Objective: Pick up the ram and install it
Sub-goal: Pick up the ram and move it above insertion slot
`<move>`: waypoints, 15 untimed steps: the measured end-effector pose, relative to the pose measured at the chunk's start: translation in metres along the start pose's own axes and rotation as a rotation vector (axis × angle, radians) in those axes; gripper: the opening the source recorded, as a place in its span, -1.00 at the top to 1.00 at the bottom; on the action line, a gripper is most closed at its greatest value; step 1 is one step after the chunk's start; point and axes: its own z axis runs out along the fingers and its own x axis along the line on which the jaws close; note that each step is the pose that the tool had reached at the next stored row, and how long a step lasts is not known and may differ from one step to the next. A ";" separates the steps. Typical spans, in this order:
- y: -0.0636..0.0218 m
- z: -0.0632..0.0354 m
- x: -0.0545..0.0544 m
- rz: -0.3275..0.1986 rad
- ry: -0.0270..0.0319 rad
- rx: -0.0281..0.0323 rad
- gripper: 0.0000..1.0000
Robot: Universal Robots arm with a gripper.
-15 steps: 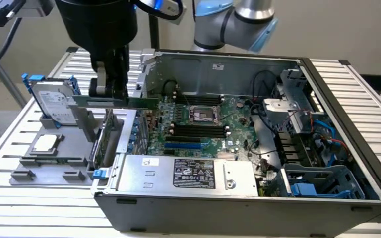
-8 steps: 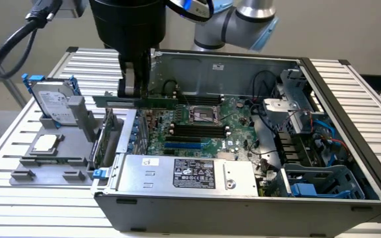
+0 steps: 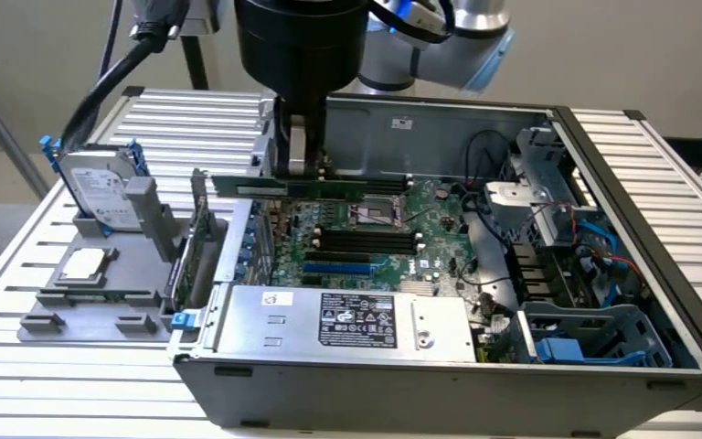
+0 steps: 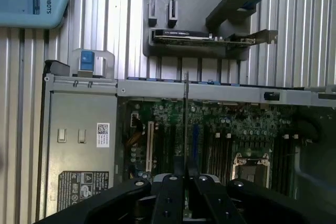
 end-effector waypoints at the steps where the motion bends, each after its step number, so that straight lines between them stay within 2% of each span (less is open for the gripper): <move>1: -0.0036 0.0001 -0.001 0.000 0.0001 -0.0010 0.73; 6: -0.0174 0.0022 -0.012 0.000 0.0000 -0.0028 0.73; 15: -0.0367 0.0081 -0.041 0.000 0.0008 -0.0027 0.73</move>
